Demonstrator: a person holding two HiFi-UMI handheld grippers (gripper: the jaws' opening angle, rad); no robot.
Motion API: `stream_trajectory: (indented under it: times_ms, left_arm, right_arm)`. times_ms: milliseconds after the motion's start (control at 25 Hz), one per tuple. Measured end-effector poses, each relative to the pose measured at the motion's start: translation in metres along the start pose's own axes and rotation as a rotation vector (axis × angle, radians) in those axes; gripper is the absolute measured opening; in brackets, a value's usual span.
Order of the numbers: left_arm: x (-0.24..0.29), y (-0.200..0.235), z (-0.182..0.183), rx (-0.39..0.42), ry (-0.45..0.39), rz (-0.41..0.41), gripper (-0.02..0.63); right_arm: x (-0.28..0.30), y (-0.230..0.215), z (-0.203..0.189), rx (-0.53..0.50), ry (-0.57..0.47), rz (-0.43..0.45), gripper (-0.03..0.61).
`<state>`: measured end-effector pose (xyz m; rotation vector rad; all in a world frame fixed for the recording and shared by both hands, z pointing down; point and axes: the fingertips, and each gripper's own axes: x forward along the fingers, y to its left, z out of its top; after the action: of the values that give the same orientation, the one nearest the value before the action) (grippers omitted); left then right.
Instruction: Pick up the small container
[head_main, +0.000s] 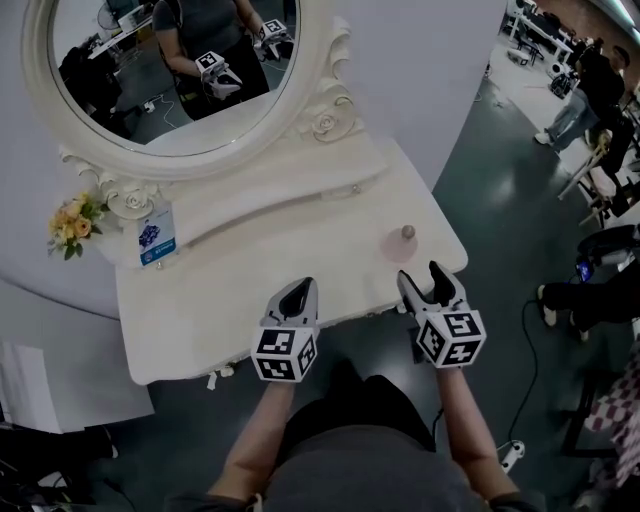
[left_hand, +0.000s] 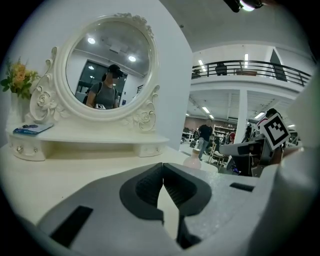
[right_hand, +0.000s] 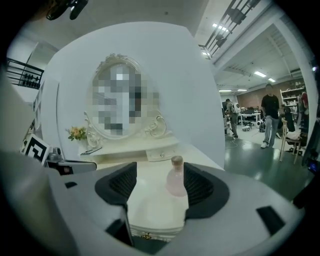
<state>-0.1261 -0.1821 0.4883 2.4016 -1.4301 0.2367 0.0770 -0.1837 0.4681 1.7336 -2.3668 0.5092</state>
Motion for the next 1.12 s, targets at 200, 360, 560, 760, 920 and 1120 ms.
stream_trajectory:
  times_ms: [200,360,560,760,920,1120]
  left_arm:
    - [0.013,0.007,0.003,0.004,0.01,0.002,0.006]
    - [0.025,0.011,0.007,0.006,0.017,0.01,0.006]
    - [0.046,0.018,0.013,0.009,0.022,0.034,0.006]
    - [0.067,0.022,0.013,-0.004,0.04,0.048,0.006]
    - [0.081,0.024,0.011,-0.01,0.057,0.056,0.006]
    - [0.096,0.024,0.003,-0.02,0.084,0.061,0.006]
  right_arm:
    - [0.016,-0.008,0.002,-0.001,0.004,-0.006,0.299]
    - [0.029,-0.013,0.004,0.0,0.006,0.0,0.299]
    - [0.05,-0.027,0.01,-0.007,0.002,0.003,0.299]
    - [0.072,-0.037,0.003,-0.002,0.035,0.033,0.302]
    - [0.087,-0.039,-0.002,-0.021,0.061,0.064,0.302]
    - [0.103,-0.04,-0.007,-0.045,0.079,0.092,0.297]
